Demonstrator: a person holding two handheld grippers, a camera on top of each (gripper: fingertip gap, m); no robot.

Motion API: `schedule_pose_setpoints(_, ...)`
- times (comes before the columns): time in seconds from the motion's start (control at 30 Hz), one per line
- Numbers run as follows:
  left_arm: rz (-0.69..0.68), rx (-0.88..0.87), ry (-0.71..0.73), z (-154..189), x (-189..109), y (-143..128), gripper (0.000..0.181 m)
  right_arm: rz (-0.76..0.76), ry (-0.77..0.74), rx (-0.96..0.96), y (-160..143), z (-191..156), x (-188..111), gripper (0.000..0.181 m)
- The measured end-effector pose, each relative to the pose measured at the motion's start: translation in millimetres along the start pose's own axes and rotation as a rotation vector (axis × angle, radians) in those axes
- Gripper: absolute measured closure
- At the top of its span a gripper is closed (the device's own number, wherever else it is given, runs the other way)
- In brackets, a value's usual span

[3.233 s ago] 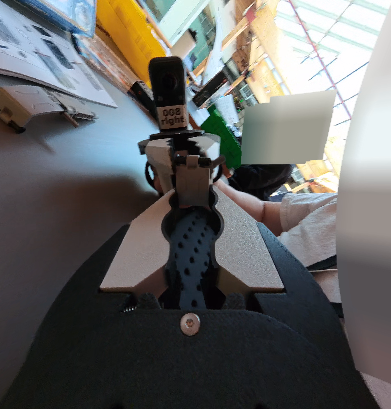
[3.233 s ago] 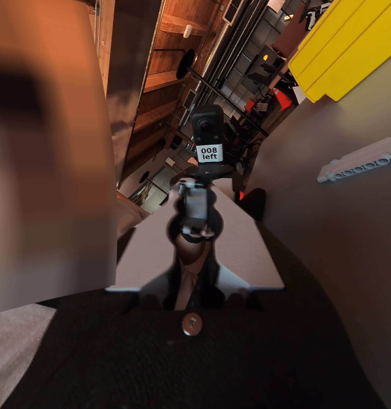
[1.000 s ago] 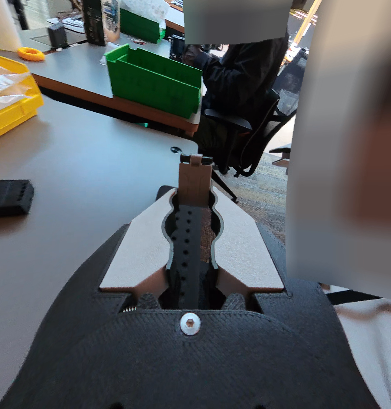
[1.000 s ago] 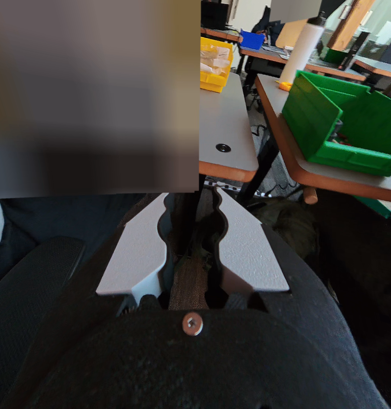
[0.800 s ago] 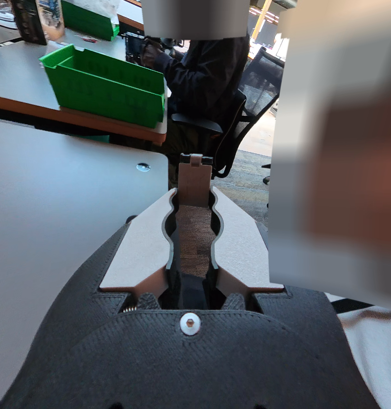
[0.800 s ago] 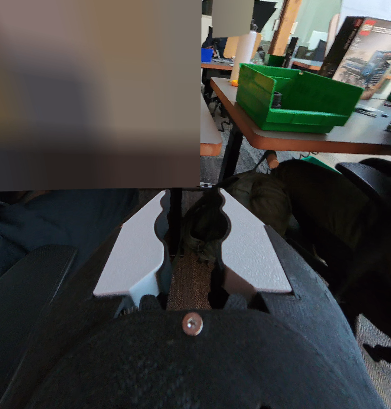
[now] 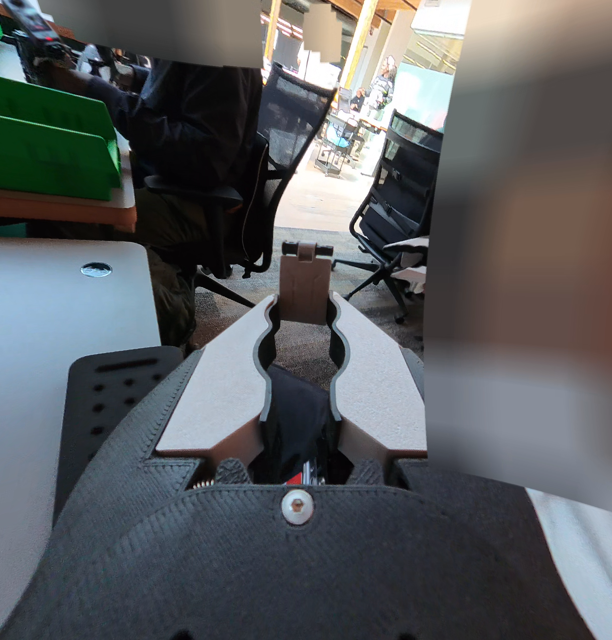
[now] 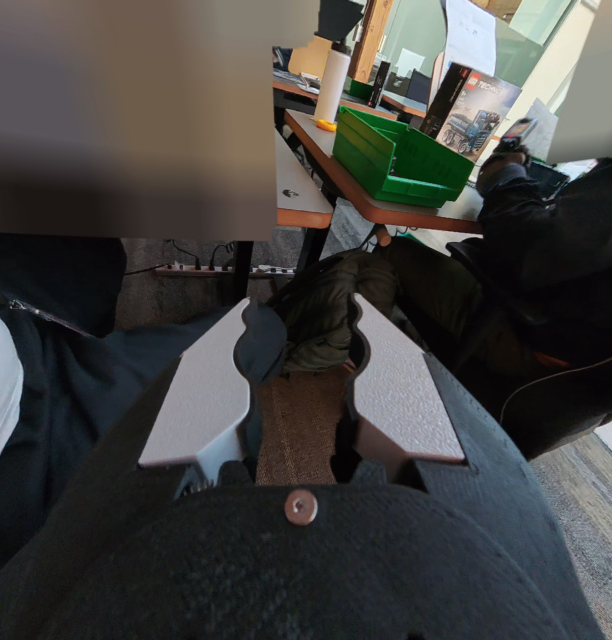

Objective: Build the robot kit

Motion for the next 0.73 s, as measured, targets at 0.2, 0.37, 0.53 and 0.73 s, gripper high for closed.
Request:
schedule_pose_setpoints(0.2, -0.113, 0.154, -0.066, 11, 26, -17, 0.156, 0.070, -0.024, 0.113, -6, -1, -6, 0.103)
schedule_pose_setpoints(0.37, -0.148, 0.199, -0.187, -4, 71, -18, 0.156, 0.022, 0.042, 0.152, -50, 38, 46, 0.135)
schedule_pose_setpoints(0.53, -0.117, 0.096, -0.301, -36, 133, -37, 0.156, -0.123, 0.104, 0.254, -169, 104, 134, 0.149)
schedule_pose_setpoints(0.73, 0.024, 0.103, -0.386, -86, 231, -54, 0.157, -0.323, 0.113, 0.501, -389, 160, 230, 0.150)
Point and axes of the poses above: each gripper's, where its closed fingertips meet, x out along the fingers, y out of its top, z = x × y across the jaws, the point moved 4 cm from there along -x, back along the fingers, and after that the axes turned 15 degrees about z, right-handed, at the moved point
